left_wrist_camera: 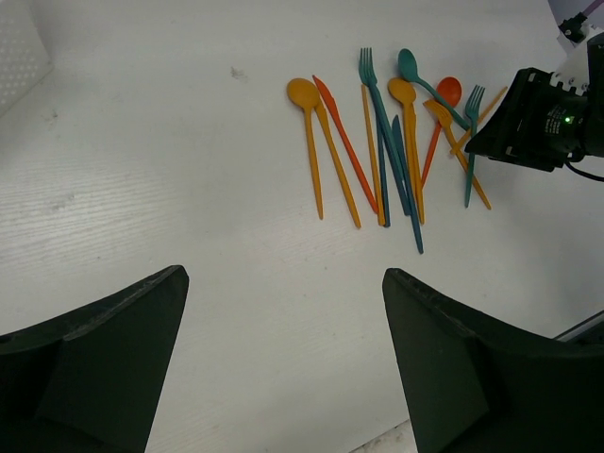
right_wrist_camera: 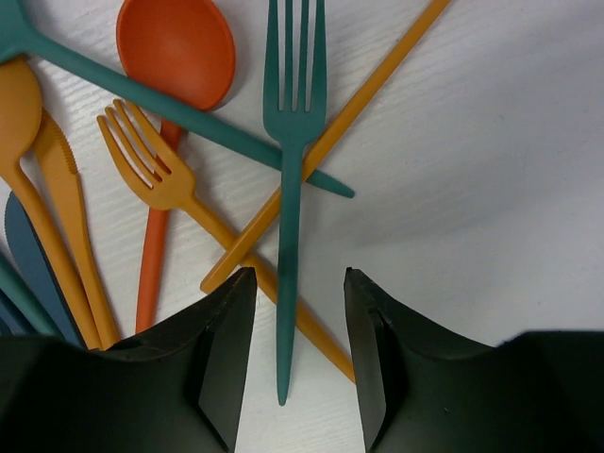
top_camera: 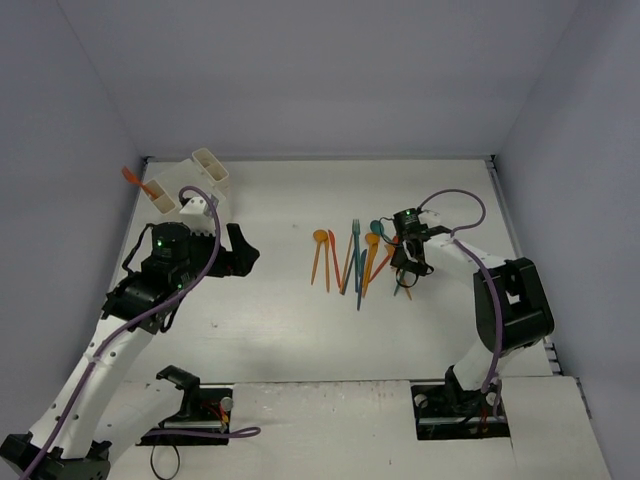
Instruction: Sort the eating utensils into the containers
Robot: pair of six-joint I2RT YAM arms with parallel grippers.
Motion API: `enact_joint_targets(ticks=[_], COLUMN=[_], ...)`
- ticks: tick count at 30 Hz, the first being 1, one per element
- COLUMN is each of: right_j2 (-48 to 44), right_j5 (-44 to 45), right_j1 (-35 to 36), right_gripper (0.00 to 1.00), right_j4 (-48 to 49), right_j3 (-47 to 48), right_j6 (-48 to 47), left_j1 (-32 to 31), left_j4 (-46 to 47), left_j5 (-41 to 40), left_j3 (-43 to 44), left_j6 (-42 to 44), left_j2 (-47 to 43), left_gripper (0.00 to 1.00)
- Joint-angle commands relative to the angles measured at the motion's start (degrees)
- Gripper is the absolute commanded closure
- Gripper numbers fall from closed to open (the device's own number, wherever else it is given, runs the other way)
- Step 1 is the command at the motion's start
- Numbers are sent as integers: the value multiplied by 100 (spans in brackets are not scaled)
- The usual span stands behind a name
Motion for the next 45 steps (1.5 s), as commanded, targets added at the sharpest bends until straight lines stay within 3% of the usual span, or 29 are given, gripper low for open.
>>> enact_joint_targets(ticks=[1,10,15,19,24,31,35,40,45], right_j2=[89,300,222,-161,-1013,-2215,-2624,-2846,-2927], right_j5=[75,-191,-157,-277,-575,-606,-603,-832,-874], right_j1=[-149,-232,-240,-241,-98,1123,2069,2692,3097], right_gripper=[61,67,82,99,100,100,100,100,100], right_j4=[272,695,712,703,677,677,722,915,989], right_j3=[72,-66,-74,-50,-30,342,615,821,946], right_j6=[63,-137,-256,-518,-829,-1548,-1967,-2101,-2110], left_j1=[-55,-68,-101,-150,-241,-633,-1174,-1900,-2368], left_j4=[245,183,183,200,218,614,1050,1759,1834], left_j5=[133,240,249,305,358,446,34,-476,-1027], left_j3=[184,239,306,461,771,1409,1728,1988,2267], left_j6=[-135,-202,-260,-335,-414,-746,-673,-487,-89], left_j2=[-116,-165,-157,-93,65,563,1017,1592,2083], left_gripper=[18,18,18,18,18,18,18,18,18])
